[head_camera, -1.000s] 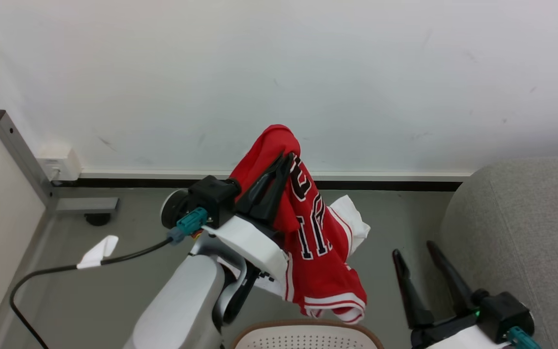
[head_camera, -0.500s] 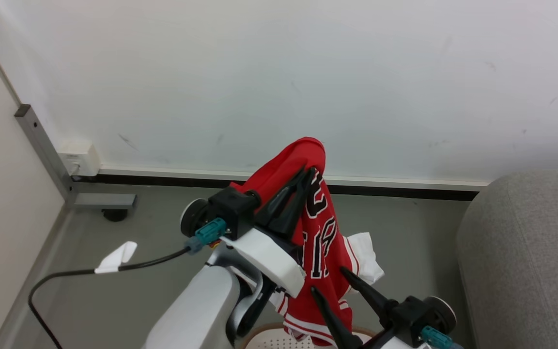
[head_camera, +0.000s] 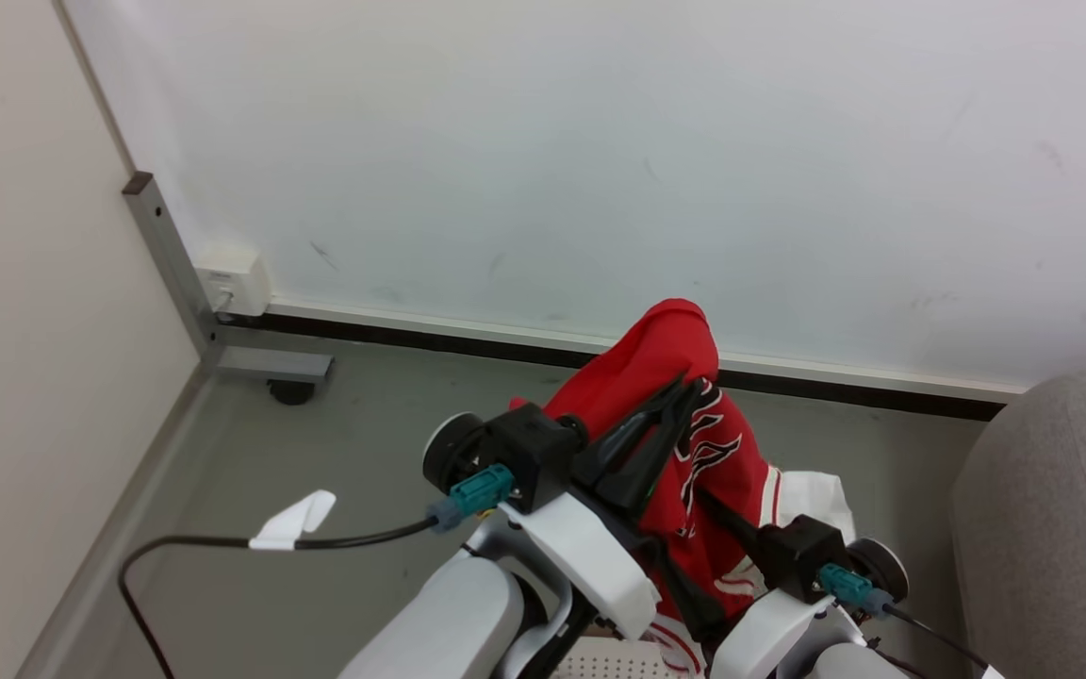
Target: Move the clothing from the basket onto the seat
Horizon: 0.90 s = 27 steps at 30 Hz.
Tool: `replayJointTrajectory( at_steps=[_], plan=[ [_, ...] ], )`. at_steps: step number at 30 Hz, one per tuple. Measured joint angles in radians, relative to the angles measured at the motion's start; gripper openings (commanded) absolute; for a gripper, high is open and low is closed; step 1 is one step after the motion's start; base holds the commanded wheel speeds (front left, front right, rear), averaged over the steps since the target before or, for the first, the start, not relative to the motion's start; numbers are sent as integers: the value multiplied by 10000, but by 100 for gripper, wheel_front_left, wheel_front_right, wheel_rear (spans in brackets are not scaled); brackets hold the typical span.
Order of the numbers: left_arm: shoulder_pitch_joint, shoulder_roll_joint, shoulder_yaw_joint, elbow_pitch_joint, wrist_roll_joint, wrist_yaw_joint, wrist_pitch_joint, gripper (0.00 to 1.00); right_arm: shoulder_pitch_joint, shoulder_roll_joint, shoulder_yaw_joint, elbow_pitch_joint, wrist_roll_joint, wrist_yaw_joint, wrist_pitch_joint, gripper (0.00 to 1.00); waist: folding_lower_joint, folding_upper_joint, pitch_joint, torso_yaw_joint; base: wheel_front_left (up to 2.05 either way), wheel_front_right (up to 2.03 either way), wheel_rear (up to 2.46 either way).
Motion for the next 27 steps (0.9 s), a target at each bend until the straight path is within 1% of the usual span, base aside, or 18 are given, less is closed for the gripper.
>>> replayJointTrajectory(
  at_steps=[2, 3, 5, 6, 14, 27],
  plan=[
    [44, -2, -81, -52, -59, 31, 12, 0, -91, 0, 6, 198, 36, 0, 0, 100, 0, 0, -15, 73, 0, 0, 0],
    [58, -4, -128, -82, -75, 61, 13, 0, -142, 2, -13, 284, 73, 0, 0, 80, 0, 0, -22, 99, 0, 0, 0],
    [70, -10, -207, -119, -96, 84, 25, 0, -176, 2, -25, 426, 115, 0, 0, 22, 0, 0, -36, 143, 0, 0, 0],
    [75, -12, -230, -125, -117, 86, 33, 0, -180, 6, -52, 487, 174, 0, 0, 0, 0, 0, -44, 156, 0, 0, 0],
    [79, -8, -201, -50, -303, 188, -46, 0, -212, 6, -343, 426, 334, 0, 0, 0, 0, 0, -82, 121, 0, 0, 0],
    [71, 146, -59, 96, -403, 368, -140, 0, -1, 6, -761, -90, 255, 0, 2, 0, 0, 0, -7, -225, 0, 0, 0]
  ],
)
